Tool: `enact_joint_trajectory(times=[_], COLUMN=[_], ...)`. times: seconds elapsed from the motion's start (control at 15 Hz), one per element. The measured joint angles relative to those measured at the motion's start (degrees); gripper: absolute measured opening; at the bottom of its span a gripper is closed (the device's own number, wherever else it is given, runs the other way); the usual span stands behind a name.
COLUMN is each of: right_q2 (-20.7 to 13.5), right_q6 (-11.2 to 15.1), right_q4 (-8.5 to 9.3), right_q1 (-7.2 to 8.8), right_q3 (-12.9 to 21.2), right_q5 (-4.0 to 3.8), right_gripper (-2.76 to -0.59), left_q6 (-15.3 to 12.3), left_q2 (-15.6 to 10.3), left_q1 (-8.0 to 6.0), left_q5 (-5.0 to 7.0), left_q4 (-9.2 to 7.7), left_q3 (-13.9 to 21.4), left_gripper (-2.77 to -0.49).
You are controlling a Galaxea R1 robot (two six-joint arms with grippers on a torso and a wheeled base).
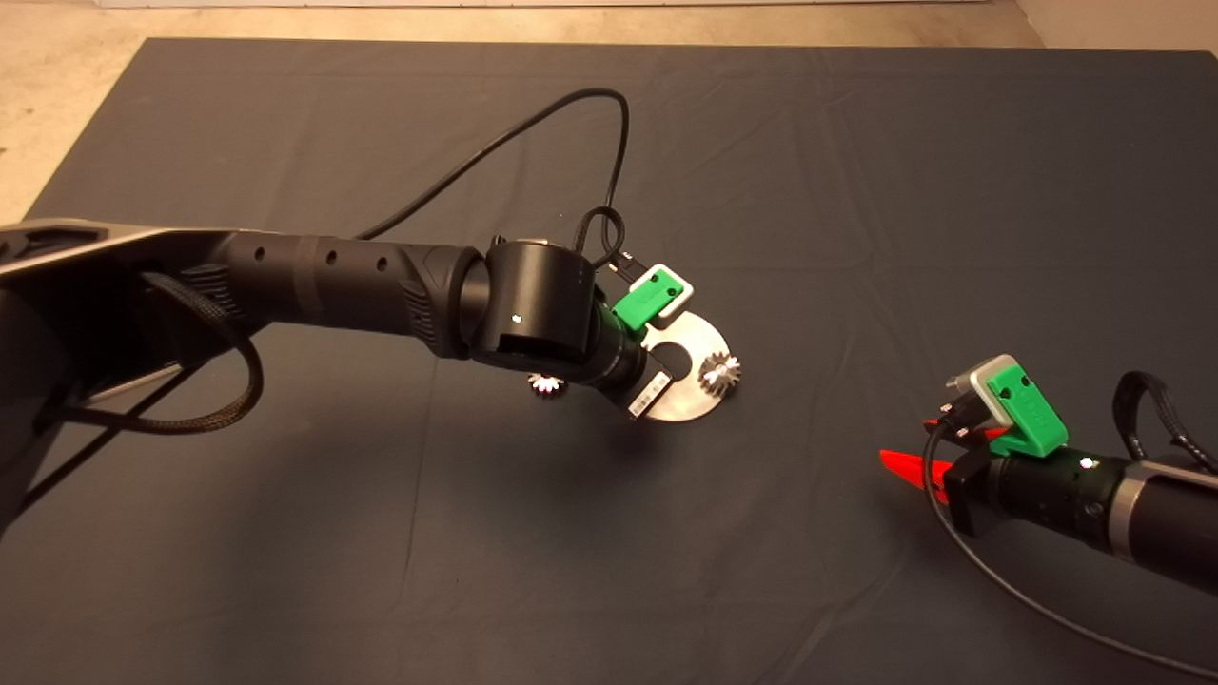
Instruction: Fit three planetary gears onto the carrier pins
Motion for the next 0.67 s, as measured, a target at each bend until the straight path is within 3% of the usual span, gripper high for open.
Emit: enact_joint_trajectory(times=[0.13,0.4,0.67], right_q2=[0.00,-0.02,-0.27], right_q6=[0.00,0.13,0.16], right_q4=[0.00,0.00,-0.09], right_q1=[0.00,0.80,1.27], right_q3=[0.00,0.00,0.00], right_q5=[0.00,-0.02,0.05], right_gripper=[-1.88,-1.88,-1.88], left_q6=[0.00,0.00,0.02], left_q2=[0.00,0.10,0.13], left_q1=[0.13,2.16,2.34], left_q5=[-0.02,-0.04,-0.19], left_q4=[0.02,0.05,0.22], left_q3=[0.00,0.00,0.00], left_gripper=[-2.51,-2.52,-2.51])
